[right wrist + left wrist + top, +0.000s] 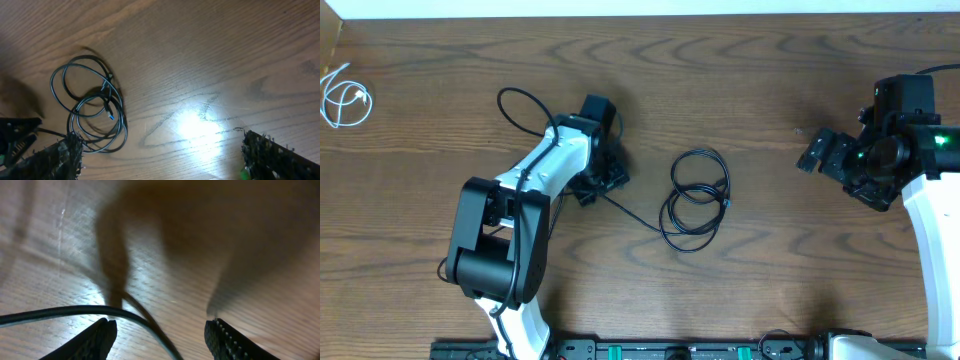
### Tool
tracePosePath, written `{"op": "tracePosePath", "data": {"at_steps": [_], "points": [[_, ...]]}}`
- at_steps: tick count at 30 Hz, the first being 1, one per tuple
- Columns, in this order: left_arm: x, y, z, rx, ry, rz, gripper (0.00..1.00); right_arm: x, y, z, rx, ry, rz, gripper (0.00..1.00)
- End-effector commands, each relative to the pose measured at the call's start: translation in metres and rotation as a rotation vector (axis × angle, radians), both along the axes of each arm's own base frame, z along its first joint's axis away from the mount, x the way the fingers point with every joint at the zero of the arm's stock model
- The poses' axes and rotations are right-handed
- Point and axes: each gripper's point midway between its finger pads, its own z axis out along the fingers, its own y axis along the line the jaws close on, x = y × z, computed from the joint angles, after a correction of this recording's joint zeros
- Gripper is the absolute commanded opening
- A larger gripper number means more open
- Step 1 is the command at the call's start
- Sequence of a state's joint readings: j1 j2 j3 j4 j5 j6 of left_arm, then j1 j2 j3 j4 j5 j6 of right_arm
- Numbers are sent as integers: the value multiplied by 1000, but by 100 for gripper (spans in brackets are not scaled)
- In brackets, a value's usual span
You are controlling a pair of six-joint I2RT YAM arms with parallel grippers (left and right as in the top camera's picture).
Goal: Untangle cables
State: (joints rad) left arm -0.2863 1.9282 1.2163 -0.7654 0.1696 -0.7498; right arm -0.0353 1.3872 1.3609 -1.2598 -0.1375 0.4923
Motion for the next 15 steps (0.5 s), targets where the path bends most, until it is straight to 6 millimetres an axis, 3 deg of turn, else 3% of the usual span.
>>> {"op": "tracePosePath", "data": {"at_steps": [1, 8, 15], "points": [[-12, 13, -13, 70, 40, 62, 63, 2, -2, 4, -10, -14, 2, 99], [-13, 21, -17, 114, 30, 68, 62, 2, -2, 4, -11, -14, 2, 99], [-9, 35, -25, 185, -20, 69, 32, 2, -2, 4, -10, -14, 2, 99]]}}
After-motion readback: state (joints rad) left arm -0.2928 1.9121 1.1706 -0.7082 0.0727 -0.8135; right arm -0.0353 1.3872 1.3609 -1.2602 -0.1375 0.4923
